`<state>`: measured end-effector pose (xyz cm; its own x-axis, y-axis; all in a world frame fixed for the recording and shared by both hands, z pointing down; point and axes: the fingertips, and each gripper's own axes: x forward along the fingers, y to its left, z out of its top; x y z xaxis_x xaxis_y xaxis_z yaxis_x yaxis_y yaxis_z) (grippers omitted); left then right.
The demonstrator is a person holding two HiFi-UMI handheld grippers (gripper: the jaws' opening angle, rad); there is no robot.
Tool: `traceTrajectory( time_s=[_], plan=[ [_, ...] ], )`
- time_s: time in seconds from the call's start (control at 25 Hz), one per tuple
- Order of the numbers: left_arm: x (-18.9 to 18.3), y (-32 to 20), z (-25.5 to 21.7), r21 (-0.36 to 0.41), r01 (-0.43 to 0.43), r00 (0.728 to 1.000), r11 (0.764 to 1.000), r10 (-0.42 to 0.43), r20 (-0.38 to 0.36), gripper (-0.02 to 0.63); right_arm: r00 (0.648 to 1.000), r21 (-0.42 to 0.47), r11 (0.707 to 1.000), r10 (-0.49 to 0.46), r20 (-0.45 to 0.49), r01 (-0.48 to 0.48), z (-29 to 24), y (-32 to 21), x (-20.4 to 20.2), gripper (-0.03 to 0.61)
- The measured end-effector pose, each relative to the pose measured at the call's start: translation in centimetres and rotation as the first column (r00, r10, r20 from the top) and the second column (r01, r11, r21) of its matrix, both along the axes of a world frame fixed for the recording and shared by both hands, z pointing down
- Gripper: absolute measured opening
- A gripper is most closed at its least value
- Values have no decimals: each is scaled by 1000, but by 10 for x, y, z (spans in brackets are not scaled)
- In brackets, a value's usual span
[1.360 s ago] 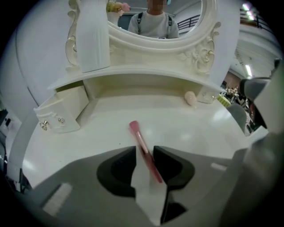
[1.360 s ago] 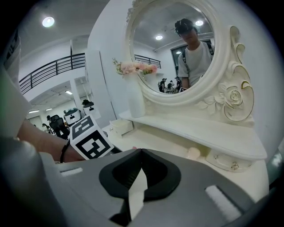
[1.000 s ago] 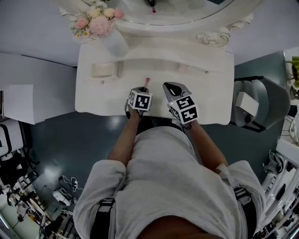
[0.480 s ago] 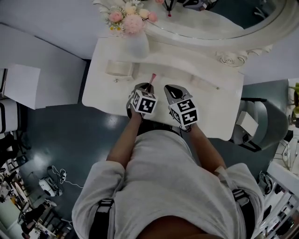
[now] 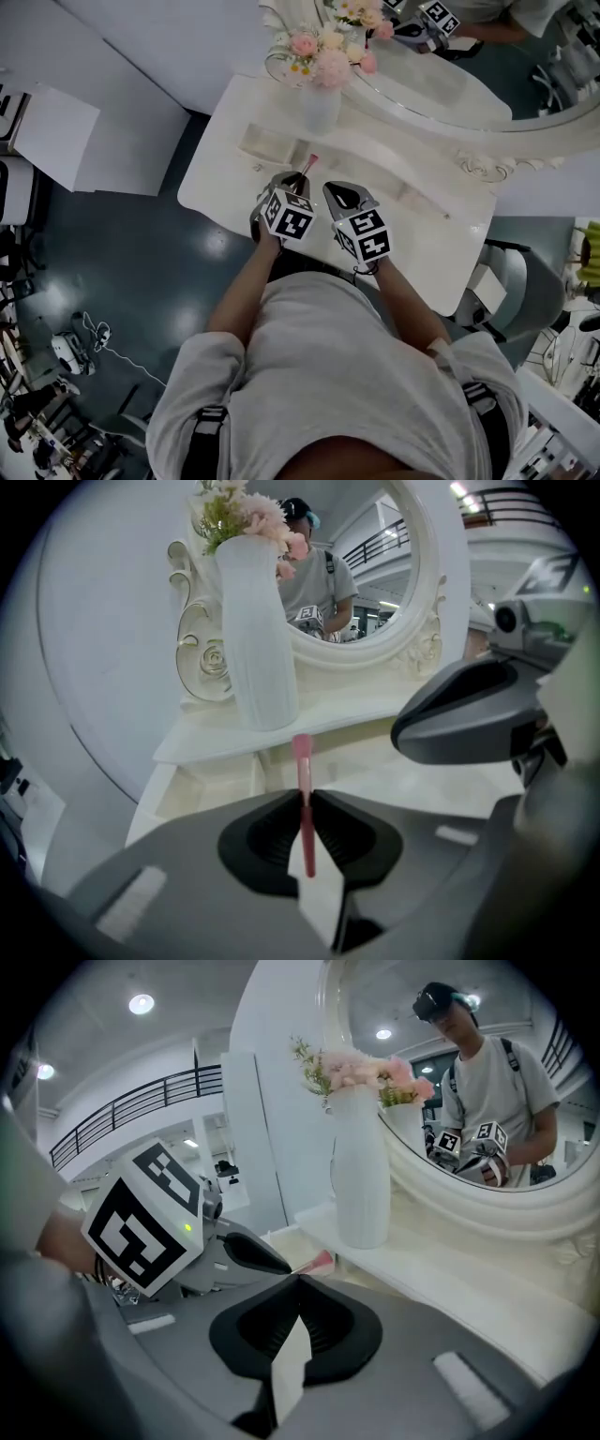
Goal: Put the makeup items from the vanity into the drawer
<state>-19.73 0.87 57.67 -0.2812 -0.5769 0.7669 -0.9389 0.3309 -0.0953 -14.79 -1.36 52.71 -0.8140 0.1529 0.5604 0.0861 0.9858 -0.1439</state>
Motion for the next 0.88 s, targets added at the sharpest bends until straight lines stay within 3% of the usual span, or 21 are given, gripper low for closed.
traceTrajectory(
  time_s=[0.24, 0.48, 0.64, 0.76, 0.88],
  plan=[
    [-14, -4, -17, -57, -195, 977, 979, 199, 71, 44, 1000, 4, 1000, -16, 1, 16, -8, 6, -21, 0],
    [-24, 9, -22, -99, -299, 949, 949, 307, 77, 44, 1000, -15, 1000, 1, -17, -2, -15, 14, -35, -1],
    [-38, 17, -27, -112, -375, 915, 920, 387, 116, 44, 1000, -25, 999, -19, -5, 19, -17, 23, -53, 0],
    [-45, 30, -27, -129, -453, 878, 882, 466, 106, 44, 998, -43, 998, 50, -25, -51, -14, 30, -62, 0],
    [-49, 42, -28, -153, -563, 808, 812, 580, 107, 44, 990, -72, 987, 142, -16, -143, -17, 37, -67, 0]
  ],
)
